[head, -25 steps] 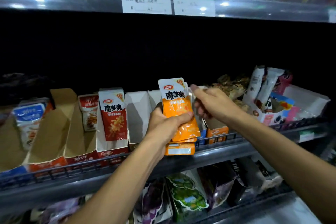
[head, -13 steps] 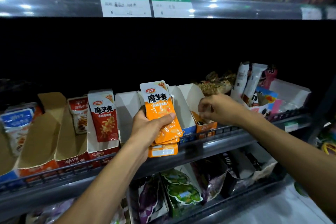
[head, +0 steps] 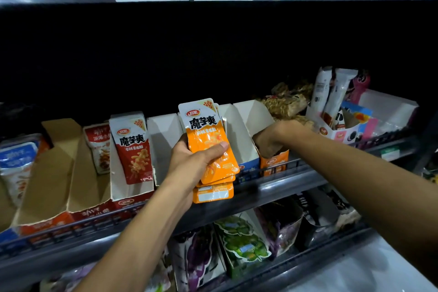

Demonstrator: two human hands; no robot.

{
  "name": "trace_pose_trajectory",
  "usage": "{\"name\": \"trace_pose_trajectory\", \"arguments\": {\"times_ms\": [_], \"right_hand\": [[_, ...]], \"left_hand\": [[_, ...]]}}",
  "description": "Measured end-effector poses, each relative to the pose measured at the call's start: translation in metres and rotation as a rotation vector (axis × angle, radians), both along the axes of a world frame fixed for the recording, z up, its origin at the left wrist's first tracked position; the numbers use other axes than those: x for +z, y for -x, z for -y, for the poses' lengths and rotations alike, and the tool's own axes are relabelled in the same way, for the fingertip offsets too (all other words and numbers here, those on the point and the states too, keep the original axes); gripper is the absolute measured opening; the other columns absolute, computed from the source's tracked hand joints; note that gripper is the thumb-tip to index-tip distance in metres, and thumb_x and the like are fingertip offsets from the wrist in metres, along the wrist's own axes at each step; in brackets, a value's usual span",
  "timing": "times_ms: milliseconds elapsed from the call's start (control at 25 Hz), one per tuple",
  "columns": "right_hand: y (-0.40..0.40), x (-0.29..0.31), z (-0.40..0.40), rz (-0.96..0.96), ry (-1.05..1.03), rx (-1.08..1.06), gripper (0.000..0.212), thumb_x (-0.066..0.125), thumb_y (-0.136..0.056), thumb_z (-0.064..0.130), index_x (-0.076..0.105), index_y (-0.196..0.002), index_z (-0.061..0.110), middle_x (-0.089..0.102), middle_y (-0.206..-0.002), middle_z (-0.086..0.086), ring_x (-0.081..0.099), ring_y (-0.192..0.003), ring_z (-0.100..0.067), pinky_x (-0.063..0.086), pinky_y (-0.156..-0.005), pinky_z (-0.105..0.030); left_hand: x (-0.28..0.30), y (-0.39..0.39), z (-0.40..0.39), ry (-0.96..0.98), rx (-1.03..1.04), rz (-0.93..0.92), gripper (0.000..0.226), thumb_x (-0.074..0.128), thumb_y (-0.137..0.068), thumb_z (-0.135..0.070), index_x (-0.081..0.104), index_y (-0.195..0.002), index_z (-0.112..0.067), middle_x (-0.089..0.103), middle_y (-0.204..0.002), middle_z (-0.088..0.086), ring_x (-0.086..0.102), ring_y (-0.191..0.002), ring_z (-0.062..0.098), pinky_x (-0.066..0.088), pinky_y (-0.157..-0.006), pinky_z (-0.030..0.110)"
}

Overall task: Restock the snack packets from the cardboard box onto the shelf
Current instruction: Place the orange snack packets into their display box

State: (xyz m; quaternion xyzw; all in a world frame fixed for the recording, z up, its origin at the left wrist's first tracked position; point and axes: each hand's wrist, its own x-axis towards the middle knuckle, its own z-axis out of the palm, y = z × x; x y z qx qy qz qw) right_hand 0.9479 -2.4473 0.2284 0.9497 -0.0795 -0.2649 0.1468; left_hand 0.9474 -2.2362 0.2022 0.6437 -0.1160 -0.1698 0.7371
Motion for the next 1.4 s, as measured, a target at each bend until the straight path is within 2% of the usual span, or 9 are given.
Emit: {"name": "trace_pose_trajectory", "arguments": {"times_ms": [120, 320, 560, 720, 840, 1000, 1160, 1280, 1400], "right_hand": [[-0.011, -0.019, 0.011, 0.045, -0.061, 0.032, 0.039, 0.05, -0.092, 0.012, 0.051, -0.131, 0.011, 0.06, -0.124, -0.011, 0.059, -0.108, -0.03, 0.049, -0.097, -0.043], [0.001, -0.02, 0.007, 0.369, -0.144, 0.029, 0.063, 0.053, -0.089, 0.001, 0.029, -0.146, 0.014, 0.055, -0.127, -0.016, 0.056, -0.111, -0.033, 0.045, -0.082, -0.03], [0.014, -0.012, 0.014, 0.68, -0.137, 0.019, 0.045, 0.056, -0.088, 0.013, 0.05, -0.132, 0.015, 0.054, -0.128, -0.012, 0.054, -0.113, -0.03, 0.045, -0.09, -0.033], [0.036, 0.02, 0.016, 0.977, -0.335, -0.057, 0.047, 0.062, -0.088, 0.022, 0.049, -0.133, 0.019, 0.054, -0.103, -0.003, 0.053, -0.089, -0.019, 0.037, -0.074, -0.03], [0.066, 0.066, 0.024, 1.155, -0.421, -0.03, 0.041, 0.068, -0.085, 0.014, 0.054, -0.124, 0.018, 0.059, -0.11, -0.002, 0.056, -0.092, -0.015, 0.045, -0.074, -0.029], [0.108, 0.116, 0.017, 0.92, -1.143, -0.024, 0.035, 0.077, -0.073, 0.0, 0.069, -0.099, 0.022, 0.066, -0.092, 0.0, 0.065, -0.076, -0.01, 0.054, -0.06, -0.022], [0.09, 0.087, -0.013, 0.782, -1.042, 0.044, 0.037, 0.078, -0.076, 0.01, 0.067, -0.109, 0.024, 0.067, -0.104, 0.001, 0.067, -0.089, -0.015, 0.058, -0.071, -0.03], [0.073, 0.065, -0.036, 0.842, -0.915, 0.168, 0.037, 0.075, -0.08, 0.013, 0.061, -0.115, 0.013, 0.064, -0.11, -0.001, 0.065, -0.095, -0.015, 0.059, -0.072, -0.028], [0.062, 0.051, -0.045, 1.035, -0.98, 0.142, 0.034, 0.074, -0.082, 0.017, 0.06, -0.112, 0.01, 0.062, -0.106, -0.001, 0.063, -0.092, -0.012, 0.058, -0.069, -0.025]], "left_hand": [[0.0, 0.001, 0.0, 0.001, -0.001, -0.004, 0.042, 0.086, -0.071, -0.023, 0.059, -0.103, -0.027, 0.076, -0.092, -0.001, 0.075, -0.077, 0.021, 0.061, -0.07, 0.04], [-0.002, 0.004, 0.002, 0.005, 0.007, -0.005, 0.041, 0.087, -0.071, -0.021, 0.061, -0.103, -0.026, 0.077, -0.09, 0.0, 0.075, -0.078, 0.022, 0.061, -0.075, 0.044], [-0.002, 0.004, 0.002, 0.02, 0.003, -0.005, 0.042, 0.086, -0.072, -0.02, 0.061, -0.105, -0.026, 0.077, -0.09, -0.001, 0.075, -0.075, 0.019, 0.061, -0.065, 0.036], [0.001, 0.002, -0.003, 0.035, 0.035, -0.006, 0.04, 0.086, -0.072, -0.021, 0.06, -0.103, -0.026, 0.077, -0.09, 0.0, 0.075, -0.075, 0.021, 0.06, -0.066, 0.037], [0.002, 0.001, -0.006, 0.031, 0.062, 0.006, 0.038, 0.085, -0.074, -0.019, 0.059, -0.1, -0.028, 0.076, -0.091, 0.0, 0.075, -0.077, 0.023, 0.06, -0.069, 0.039], [0.006, 0.009, -0.008, 0.012, 0.034, -0.018, 0.036, 0.083, -0.076, -0.02, 0.058, -0.1, -0.027, 0.074, -0.092, 0.001, 0.074, -0.074, 0.02, 0.059, -0.059, 0.034], [0.012, 0.024, -0.004, 0.055, -0.086, -0.072, 0.031, 0.075, -0.082, -0.034, 0.066, -0.107, -0.018, 0.077, -0.095, 0.008, 0.075, -0.078, 0.024, 0.06, -0.064, 0.035], [0.016, 0.03, -0.006, 0.054, -0.177, -0.031, 0.04, 0.073, -0.075, -0.042, 0.066, -0.109, -0.022, 0.078, -0.093, 0.003, 0.076, -0.082, 0.021, 0.06, -0.069, 0.035], [0.016, 0.03, -0.006, 0.014, -0.158, 0.021, 0.037, 0.08, -0.075, -0.028, 0.066, -0.108, -0.02, 0.078, -0.089, 0.002, 0.076, -0.078, 0.021, 0.06, -0.065, 0.033]]}}
